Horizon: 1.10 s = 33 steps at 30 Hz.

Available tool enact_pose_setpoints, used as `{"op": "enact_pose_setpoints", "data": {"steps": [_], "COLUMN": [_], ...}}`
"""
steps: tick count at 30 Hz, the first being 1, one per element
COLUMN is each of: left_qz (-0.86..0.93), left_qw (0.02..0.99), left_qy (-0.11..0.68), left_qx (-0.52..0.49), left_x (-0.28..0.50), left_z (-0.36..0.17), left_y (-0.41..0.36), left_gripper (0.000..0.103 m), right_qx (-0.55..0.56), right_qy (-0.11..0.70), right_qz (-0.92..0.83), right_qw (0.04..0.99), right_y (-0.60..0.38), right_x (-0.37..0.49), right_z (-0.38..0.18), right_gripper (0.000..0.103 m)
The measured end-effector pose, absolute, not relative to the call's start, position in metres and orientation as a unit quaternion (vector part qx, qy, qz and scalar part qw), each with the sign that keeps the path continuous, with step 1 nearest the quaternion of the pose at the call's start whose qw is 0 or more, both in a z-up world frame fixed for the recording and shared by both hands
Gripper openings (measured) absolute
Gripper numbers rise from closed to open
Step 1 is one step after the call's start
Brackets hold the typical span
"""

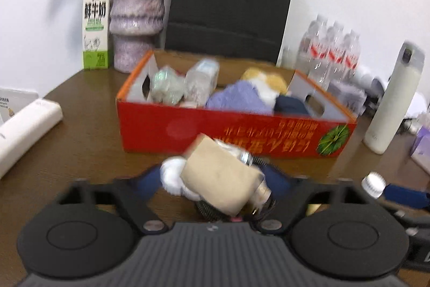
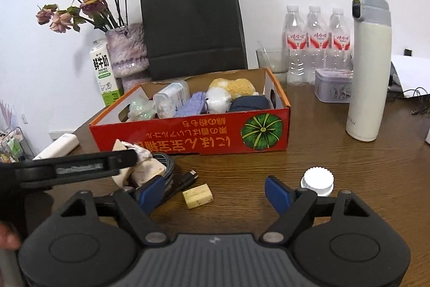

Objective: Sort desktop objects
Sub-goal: 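Move the left tool to the beige cloth item and grasp it, then lift the beige item with the left tool while the right tool grasps the black USB cable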

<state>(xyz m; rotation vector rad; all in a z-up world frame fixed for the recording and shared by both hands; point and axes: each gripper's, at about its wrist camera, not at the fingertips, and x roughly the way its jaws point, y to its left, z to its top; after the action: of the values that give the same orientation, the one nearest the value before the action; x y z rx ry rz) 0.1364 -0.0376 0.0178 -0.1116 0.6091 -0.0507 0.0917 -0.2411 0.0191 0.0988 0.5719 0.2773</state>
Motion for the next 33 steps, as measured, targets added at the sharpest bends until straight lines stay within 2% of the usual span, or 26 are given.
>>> {"op": "enact_pose_setpoints", "data": {"steps": [2, 3, 6, 7, 8, 12, 19, 25, 33], "left_qz": [-0.042, -0.048, -0.069, -0.080, -0.083, -0.121, -0.184, -0.163, -0.171], "left_qw": [0.951, 0.949, 0.950, 0.950, 0.951, 0.951, 0.922, 0.923, 0.933], "left_qy": [0.303, 0.306, 0.296, 0.293, 0.289, 0.273, 0.339, 0.348, 0.315], "left_qx": [-0.053, -0.054, -0.070, -0.068, -0.066, -0.077, -0.029, -0.015, 0.020], "left_x": [0.134, 0.132, 0.120, 0.113, 0.106, 0.055, -0.035, -0.048, -0.057], "left_z": [0.016, 0.018, 0.024, 0.028, 0.032, 0.047, 0.019, 0.001, -0.003], "left_y": [-0.038, -0.039, -0.040, -0.042, -0.044, -0.043, -0.040, -0.032, -0.033], "left_gripper": [0.034, 0.026, 0.015, 0.015, 0.014, 0.014, 0.014, 0.014, 0.016], "right_qx": [0.057, 0.063, 0.086, 0.087, 0.085, 0.055, 0.032, 0.035, -0.001], "right_qy": [0.283, 0.287, 0.307, 0.311, 0.310, 0.292, 0.289, 0.308, 0.308], "right_qz": [0.138, 0.136, 0.128, 0.133, 0.137, 0.146, 0.137, 0.145, 0.249], "right_qw": [0.947, 0.946, 0.939, 0.937, 0.937, 0.944, 0.947, 0.940, 0.918], "right_y": [-0.244, -0.245, -0.247, -0.246, -0.245, -0.243, -0.258, -0.260, -0.228], "right_x": [0.093, 0.095, 0.097, 0.095, 0.090, 0.065, 0.024, 0.006, -0.019], "right_z": [0.012, 0.008, -0.002, -0.003, -0.003, 0.004, 0.007, 0.004, 0.014], "right_gripper": [0.080, 0.078, 0.056, 0.048, 0.046, 0.046, 0.047, 0.047, 0.047]}}
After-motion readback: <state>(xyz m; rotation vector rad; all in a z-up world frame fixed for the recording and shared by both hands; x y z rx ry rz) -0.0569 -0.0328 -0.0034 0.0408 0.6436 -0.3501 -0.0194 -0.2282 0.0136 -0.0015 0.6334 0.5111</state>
